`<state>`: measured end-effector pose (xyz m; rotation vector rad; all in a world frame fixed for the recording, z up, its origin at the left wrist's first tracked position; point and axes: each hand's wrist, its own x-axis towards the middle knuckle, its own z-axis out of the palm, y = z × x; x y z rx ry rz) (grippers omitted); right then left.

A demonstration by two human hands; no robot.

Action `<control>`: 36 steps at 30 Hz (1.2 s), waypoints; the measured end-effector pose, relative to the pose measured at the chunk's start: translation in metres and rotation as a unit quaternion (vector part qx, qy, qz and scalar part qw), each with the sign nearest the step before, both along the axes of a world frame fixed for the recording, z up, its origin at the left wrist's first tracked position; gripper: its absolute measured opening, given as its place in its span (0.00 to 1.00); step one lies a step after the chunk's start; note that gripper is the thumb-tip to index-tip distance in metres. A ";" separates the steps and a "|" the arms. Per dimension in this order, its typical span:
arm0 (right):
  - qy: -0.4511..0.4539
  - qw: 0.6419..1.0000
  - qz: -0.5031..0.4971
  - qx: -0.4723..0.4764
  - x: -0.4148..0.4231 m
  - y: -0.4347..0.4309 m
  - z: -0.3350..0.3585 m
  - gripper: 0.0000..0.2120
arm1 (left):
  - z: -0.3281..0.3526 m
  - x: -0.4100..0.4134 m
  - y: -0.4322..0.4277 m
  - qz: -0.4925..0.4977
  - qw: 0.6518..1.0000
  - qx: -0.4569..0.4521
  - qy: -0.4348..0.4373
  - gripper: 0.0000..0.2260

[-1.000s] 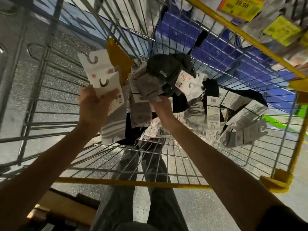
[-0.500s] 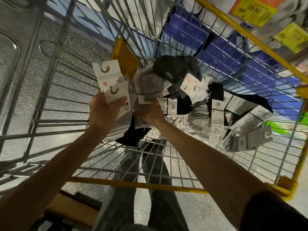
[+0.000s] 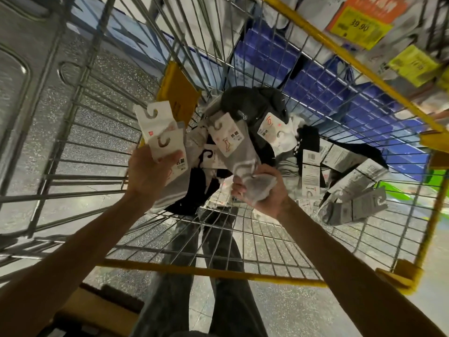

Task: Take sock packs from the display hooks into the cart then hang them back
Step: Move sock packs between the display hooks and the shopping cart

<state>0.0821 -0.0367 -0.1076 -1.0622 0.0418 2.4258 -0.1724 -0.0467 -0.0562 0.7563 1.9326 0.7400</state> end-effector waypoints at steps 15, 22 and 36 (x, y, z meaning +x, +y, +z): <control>-0.158 0.973 0.109 0.130 -0.016 0.002 0.104 0.18 | 0.049 0.054 0.043 0.025 0.967 0.011 -0.253 0.04; -0.318 0.897 0.152 0.268 0.009 0.016 0.144 0.12 | 0.087 0.073 0.064 0.026 0.965 0.001 -0.262 0.08; -0.439 0.828 -0.093 0.335 0.027 0.004 0.300 0.18 | 0.258 0.155 0.098 -0.063 0.971 0.047 -0.227 0.11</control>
